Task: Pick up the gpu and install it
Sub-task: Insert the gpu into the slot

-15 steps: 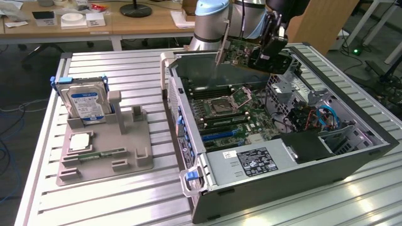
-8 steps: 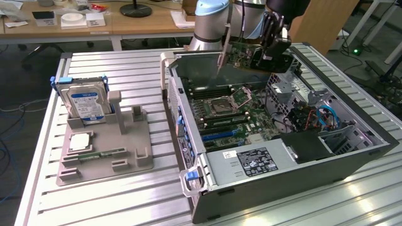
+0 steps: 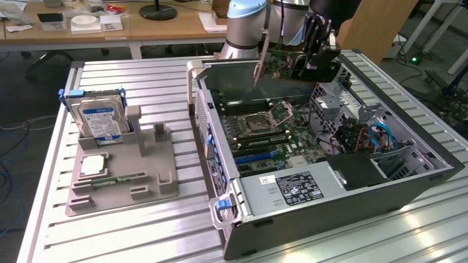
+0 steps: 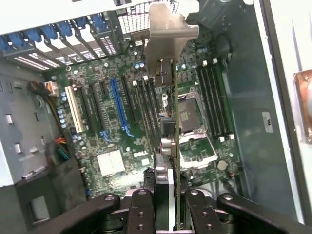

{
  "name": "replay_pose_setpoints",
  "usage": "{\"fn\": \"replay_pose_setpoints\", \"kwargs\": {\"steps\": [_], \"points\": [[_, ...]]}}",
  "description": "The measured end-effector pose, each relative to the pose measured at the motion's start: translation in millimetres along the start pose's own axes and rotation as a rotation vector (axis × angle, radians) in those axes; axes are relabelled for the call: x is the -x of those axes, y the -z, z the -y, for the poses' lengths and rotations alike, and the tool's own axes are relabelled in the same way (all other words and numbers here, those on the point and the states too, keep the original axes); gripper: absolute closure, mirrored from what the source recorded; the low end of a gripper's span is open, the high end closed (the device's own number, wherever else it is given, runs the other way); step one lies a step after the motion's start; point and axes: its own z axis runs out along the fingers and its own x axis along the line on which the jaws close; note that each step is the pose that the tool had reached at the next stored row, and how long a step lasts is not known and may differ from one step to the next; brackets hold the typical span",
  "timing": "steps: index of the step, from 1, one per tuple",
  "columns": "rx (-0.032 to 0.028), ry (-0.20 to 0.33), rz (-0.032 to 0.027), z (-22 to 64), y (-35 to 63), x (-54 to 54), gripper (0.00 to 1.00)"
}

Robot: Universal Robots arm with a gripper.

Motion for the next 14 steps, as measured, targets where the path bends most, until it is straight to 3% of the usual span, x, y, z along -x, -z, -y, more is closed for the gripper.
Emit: {"fn": "replay_pose_setpoints", "kwargs": {"steps": [2, 7, 8, 10, 14], "points": [[-0.0025, 0.018, 0.0045, 0.0, -0.4, 0.1, 0.72], [-0.03, 0.068, 0.013, 0.1, -1.3, -0.1, 0.72], [-0.0324, 0.076, 0.0148, 0.1, -1.4, -0.1, 0.72], [-0.0313, 0.091, 0.018, 0.1, -1.5, -0.1, 0.72], [-0.0272, 0.146, 0.0183, 0.1, -1.8, -0.1, 0.72]]}}
